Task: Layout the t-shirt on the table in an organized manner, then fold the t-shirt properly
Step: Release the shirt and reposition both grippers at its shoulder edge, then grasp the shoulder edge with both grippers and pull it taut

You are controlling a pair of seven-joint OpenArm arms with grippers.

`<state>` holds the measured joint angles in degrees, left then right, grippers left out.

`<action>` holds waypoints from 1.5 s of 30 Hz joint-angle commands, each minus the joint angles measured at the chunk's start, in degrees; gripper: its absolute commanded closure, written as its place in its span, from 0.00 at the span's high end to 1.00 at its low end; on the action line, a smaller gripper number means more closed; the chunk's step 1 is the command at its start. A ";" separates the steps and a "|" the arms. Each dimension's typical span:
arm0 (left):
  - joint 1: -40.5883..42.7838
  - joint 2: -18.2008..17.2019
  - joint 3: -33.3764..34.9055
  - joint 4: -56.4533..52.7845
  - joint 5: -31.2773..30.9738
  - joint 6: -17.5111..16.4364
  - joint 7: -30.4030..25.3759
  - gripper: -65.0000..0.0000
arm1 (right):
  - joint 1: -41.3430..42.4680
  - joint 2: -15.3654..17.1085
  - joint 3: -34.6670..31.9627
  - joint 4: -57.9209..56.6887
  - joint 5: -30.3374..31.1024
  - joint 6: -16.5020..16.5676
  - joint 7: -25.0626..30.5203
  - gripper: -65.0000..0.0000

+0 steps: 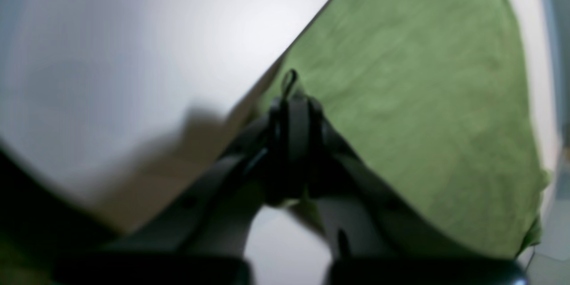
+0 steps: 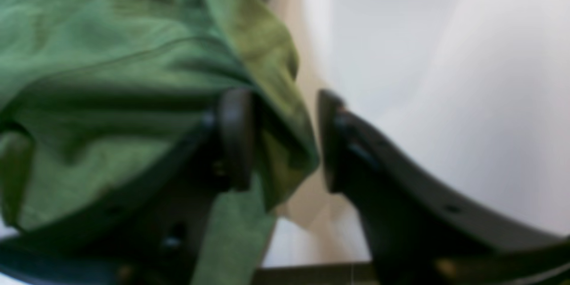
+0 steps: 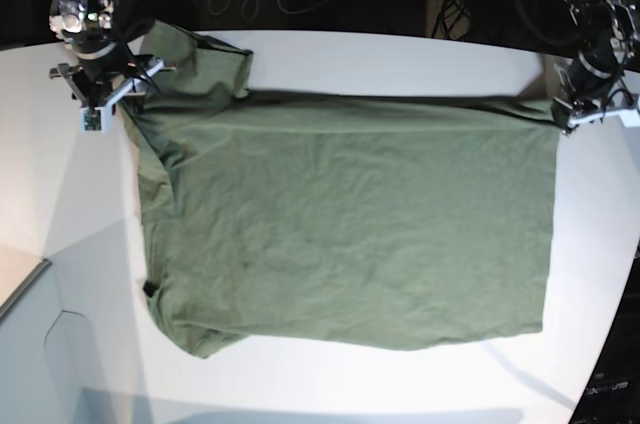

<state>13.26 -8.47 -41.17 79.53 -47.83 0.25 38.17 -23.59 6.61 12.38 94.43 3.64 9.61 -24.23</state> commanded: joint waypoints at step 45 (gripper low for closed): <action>-14.36 1.30 4.02 -10.74 -0.03 -0.21 0.46 0.51 | 25.05 0.64 -10.67 -21.25 -12.21 -0.51 1.77 0.52</action>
<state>-0.89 -6.55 -37.08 68.23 -47.44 0.16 38.85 0.45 6.90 1.63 72.31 -8.58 9.26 -23.55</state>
